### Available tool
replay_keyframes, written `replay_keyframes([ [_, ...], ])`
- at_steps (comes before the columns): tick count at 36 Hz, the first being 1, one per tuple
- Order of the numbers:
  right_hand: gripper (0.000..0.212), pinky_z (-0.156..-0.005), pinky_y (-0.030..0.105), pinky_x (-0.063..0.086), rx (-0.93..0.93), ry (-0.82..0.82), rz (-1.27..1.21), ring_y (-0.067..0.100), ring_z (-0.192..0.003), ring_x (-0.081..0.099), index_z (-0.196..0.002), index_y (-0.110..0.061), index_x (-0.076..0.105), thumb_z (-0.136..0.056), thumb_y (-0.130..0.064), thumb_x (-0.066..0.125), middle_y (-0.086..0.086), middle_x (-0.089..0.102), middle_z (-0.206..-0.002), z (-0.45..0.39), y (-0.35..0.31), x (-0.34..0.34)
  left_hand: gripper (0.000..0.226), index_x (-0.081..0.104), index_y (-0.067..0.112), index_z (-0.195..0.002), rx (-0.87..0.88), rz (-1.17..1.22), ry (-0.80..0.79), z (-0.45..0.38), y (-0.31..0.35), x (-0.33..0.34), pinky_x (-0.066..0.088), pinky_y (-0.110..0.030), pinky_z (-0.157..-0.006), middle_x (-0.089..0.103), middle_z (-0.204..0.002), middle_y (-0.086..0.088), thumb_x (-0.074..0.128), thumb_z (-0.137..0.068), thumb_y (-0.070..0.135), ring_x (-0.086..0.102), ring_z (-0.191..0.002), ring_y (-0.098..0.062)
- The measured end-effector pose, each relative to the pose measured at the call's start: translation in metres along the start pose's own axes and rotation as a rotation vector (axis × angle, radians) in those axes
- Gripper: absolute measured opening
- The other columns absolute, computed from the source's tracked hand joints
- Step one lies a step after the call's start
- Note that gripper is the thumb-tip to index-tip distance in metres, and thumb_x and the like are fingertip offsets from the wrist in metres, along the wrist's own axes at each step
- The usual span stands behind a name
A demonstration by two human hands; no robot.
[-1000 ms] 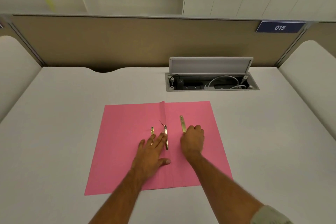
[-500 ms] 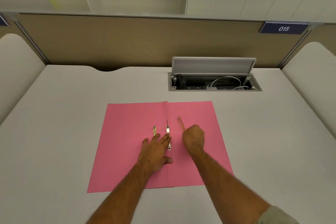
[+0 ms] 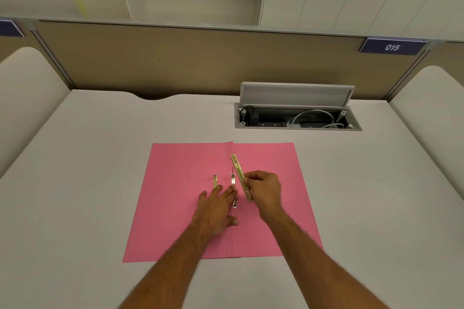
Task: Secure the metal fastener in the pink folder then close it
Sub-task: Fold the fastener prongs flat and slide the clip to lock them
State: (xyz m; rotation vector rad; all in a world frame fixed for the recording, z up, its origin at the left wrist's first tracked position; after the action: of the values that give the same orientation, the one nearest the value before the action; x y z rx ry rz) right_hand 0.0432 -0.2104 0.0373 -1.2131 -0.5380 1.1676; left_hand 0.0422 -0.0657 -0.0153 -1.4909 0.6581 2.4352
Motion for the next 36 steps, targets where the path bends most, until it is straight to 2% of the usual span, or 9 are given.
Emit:
replay_keyframes([
  [6, 0.016, -0.052, 0.02, 0.05, 0.025, -0.023, 0.038, 0.01, -0.061, 0.064, -0.085, -0.013, 0.08, -0.083, -0.001, 0.069, 0.002, 0.075, -0.076, 0.001, -0.001, 0.006, 0.091, 0.014, 0.025, -0.161, -0.002, -0.004, 0.002, -0.002, 0.0, 0.001, 0.015, -0.061, -0.121, 0.006, -0.17, 0.01, 0.063, -0.09, 0.053, 0.008, -0.156, -0.027],
  [20, 0.022, -0.045, 0.024, 0.05, 0.109, -0.036, 0.05, 0.017, -0.055, 0.065, -0.072, -0.01, 0.076, -0.08, 0.006, 0.064, 0.008, 0.076, -0.073, -0.005, 0.008, 0.015, 0.091, 0.017, 0.025, -0.161, -0.02, 0.056, -0.007, -0.002, 0.001, 0.002, 0.013, -0.062, -0.122, 0.011, -0.17, 0.01, 0.067, -0.089, 0.049, 0.009, -0.156, -0.027],
  [22, 0.024, -0.047, 0.025, 0.05, 0.129, -0.048, 0.025, 0.018, -0.057, 0.065, -0.069, -0.01, 0.075, -0.079, 0.007, 0.063, 0.01, 0.076, -0.075, -0.005, 0.01, 0.015, 0.086, 0.019, 0.027, -0.16, -0.023, 0.072, -0.005, -0.003, 0.001, 0.003, 0.012, -0.062, -0.122, 0.012, -0.169, 0.011, 0.063, -0.091, 0.053, 0.009, -0.156, -0.026],
  [24, 0.02, -0.051, 0.027, 0.053, 0.154, -0.068, -0.022, 0.023, -0.064, 0.069, -0.073, -0.005, 0.075, -0.079, 0.009, 0.063, 0.013, 0.077, -0.079, -0.007, 0.013, 0.016, 0.071, 0.023, 0.028, -0.159, -0.025, 0.083, 0.017, -0.002, 0.001, 0.002, 0.012, -0.063, -0.122, 0.014, -0.169, 0.011, 0.047, -0.098, 0.055, 0.01, -0.156, -0.026],
  [27, 0.012, -0.056, 0.037, 0.06, 0.187, -0.095, -0.094, 0.037, -0.077, 0.074, -0.081, 0.003, 0.075, -0.078, 0.009, 0.065, 0.019, 0.077, -0.083, -0.01, 0.018, 0.017, 0.052, 0.025, 0.03, -0.158, -0.04, 0.108, 0.042, -0.003, 0.005, -0.001, 0.012, -0.063, -0.121, 0.018, -0.168, 0.012, 0.025, -0.107, 0.041, 0.013, -0.156, -0.025],
  [30, 0.01, -0.067, 0.045, 0.063, 0.199, -0.113, -0.134, 0.041, -0.084, 0.074, -0.081, 0.004, 0.076, -0.077, 0.008, 0.068, 0.02, 0.077, -0.083, -0.012, 0.022, 0.018, 0.048, 0.031, 0.032, -0.155, -0.048, 0.113, 0.057, -0.004, 0.009, -0.006, 0.017, -0.065, -0.119, 0.026, -0.165, 0.013, 0.022, -0.109, 0.035, 0.018, -0.154, -0.024],
  [36, 0.008, -0.072, 0.043, 0.063, 0.209, -0.122, -0.162, 0.041, -0.086, 0.074, -0.081, 0.003, 0.076, -0.077, 0.007, 0.07, 0.019, 0.077, -0.083, -0.014, 0.023, 0.018, 0.046, 0.035, 0.03, -0.154, -0.052, 0.061, 0.081, -0.003, 0.011, -0.006, 0.023, -0.067, -0.117, 0.033, -0.162, 0.008, 0.025, -0.109, 0.031, 0.024, -0.152, -0.023],
])
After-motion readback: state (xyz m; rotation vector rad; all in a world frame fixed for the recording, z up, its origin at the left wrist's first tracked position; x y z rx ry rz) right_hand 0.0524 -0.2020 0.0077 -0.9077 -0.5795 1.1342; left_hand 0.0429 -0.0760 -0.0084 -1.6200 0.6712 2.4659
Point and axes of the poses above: each hand's wrist, its own z-axis away from the middle knuckle, its own x-axis out of the palm, y = z × x, the point moved 5 cm from there along -z, towards the middle knuckle
